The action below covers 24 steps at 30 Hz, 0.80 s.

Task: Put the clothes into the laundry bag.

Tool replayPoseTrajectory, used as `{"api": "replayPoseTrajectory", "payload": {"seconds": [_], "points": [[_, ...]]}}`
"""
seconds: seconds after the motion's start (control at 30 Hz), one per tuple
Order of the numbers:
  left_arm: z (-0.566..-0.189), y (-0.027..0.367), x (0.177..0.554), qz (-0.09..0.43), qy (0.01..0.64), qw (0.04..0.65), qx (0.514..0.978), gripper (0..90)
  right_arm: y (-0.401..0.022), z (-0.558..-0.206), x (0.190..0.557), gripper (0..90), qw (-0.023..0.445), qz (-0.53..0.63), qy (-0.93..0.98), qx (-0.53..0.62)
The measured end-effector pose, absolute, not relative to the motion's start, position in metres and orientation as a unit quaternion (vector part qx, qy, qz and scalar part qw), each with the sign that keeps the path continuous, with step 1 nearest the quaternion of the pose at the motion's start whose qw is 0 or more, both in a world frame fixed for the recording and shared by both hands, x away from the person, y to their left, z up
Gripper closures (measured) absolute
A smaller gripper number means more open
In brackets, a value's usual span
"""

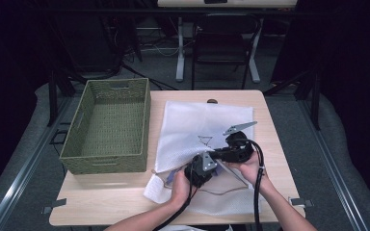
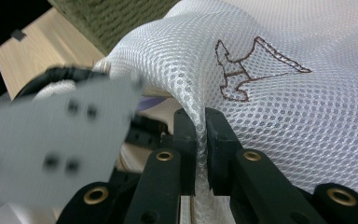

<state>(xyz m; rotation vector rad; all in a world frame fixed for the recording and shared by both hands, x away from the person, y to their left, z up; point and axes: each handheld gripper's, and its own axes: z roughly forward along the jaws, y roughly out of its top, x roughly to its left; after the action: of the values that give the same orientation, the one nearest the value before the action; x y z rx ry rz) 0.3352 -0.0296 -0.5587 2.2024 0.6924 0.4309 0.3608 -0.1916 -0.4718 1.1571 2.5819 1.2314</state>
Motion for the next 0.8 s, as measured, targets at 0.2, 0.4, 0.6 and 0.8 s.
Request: {"api": "replayPoseTrajectory", "payload": {"seconds": [0.2, 0.4, 0.6, 0.8], "points": [[-0.564, -0.023, 0.346, 0.165, 0.293, 0.381, 0.861, 84.7, -0.193, -0.479, 0.364, 84.3, 0.016, 0.394, 0.836, 0.382], [-0.559, -0.02, 0.335, 0.147, 0.276, 0.38, 0.871, 71.6, -0.192, -0.483, 0.365, 84.1, 0.013, 0.383, 0.838, 0.388], [-0.55, -0.018, 0.322, 0.127, 0.257, 0.379, 0.88, 62.5, -0.193, -0.483, 0.365, 83.9, 0.013, 0.383, 0.839, 0.387], [-0.537, -0.014, 0.31, 0.117, 0.24, 0.378, 0.887, 57.5, -0.193, -0.482, 0.364, 83.5, 0.012, 0.382, 0.839, 0.388]]}}
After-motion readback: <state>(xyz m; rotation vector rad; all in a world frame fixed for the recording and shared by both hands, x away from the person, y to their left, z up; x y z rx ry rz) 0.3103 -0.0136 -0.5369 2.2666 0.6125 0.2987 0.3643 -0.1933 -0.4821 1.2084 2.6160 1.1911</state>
